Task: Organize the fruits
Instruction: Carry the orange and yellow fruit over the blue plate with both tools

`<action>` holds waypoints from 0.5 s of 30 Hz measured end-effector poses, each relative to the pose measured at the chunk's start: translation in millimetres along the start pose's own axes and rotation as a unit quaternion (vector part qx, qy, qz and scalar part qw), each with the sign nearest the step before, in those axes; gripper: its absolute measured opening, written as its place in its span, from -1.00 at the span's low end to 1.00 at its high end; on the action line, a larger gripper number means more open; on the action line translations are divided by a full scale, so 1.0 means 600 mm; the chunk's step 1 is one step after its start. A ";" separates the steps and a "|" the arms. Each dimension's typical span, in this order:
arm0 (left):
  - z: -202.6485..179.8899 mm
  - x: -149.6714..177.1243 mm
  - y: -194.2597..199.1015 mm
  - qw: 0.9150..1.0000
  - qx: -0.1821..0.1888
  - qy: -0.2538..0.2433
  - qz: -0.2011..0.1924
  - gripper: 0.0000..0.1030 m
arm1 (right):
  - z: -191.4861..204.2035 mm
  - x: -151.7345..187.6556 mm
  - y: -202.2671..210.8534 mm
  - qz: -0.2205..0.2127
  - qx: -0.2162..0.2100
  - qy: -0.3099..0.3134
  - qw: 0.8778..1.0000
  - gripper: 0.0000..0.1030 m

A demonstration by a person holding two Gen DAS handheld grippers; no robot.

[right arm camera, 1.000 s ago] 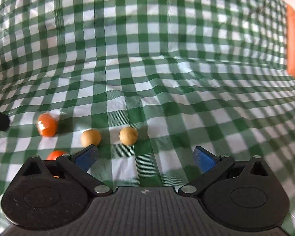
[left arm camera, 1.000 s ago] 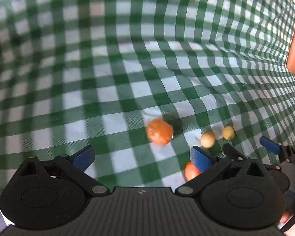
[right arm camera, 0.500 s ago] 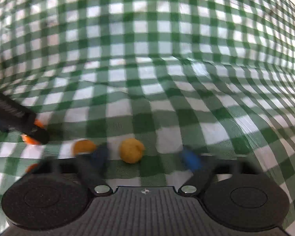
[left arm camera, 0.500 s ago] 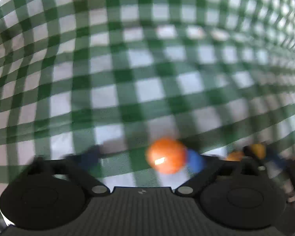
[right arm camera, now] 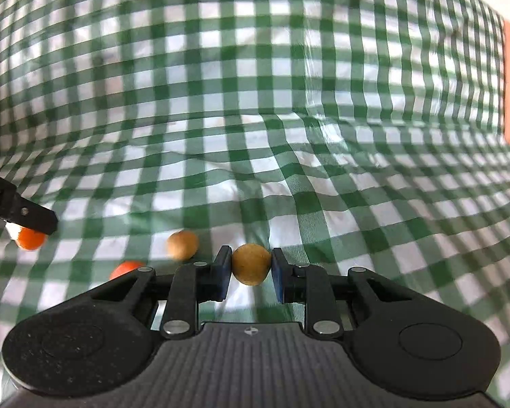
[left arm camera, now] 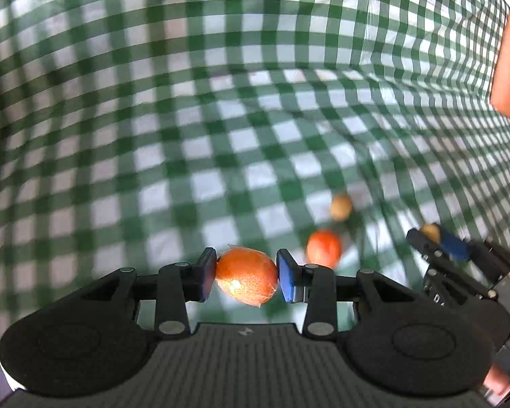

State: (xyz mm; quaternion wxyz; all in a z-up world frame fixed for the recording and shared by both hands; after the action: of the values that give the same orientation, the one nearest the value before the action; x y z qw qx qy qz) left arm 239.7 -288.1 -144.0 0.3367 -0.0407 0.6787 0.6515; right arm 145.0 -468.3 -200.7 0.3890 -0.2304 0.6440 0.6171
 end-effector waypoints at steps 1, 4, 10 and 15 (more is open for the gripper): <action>0.005 0.014 0.016 1.000 -0.006 -0.003 0.004 -0.17 | 0.013 0.003 0.019 -0.001 -0.004 0.012 1.000 -0.50; 0.037 0.060 0.075 1.000 -0.022 -0.004 0.005 -0.17 | 0.060 0.018 0.083 -0.001 -0.025 0.033 0.999 -0.50; 0.105 0.152 0.184 0.999 -0.039 0.004 0.007 -0.16 | 0.156 0.035 0.198 -0.004 -0.075 0.055 0.996 -0.50; 0.170 0.231 0.271 0.998 -0.053 0.021 -0.003 -0.16 | 0.244 0.046 0.289 -0.013 -0.108 0.093 0.990 -0.50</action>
State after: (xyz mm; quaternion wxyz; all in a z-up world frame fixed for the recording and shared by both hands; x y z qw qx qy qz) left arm 94.1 -118.0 -67.6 0.3219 -0.0740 0.6495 0.6848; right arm 25.6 -297.4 -106.2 0.3082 -0.3362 0.6043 0.6533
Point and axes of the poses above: each gripper's, at about its wrist camera, not at the fingertips, and y roughly against the way its jaws point, z to its left, x to its underside, the point moved 8 cm from there along -y, roughly the way its jaws point, and after that the axes turned 7 degrees about -x, right-handed, at the moved point
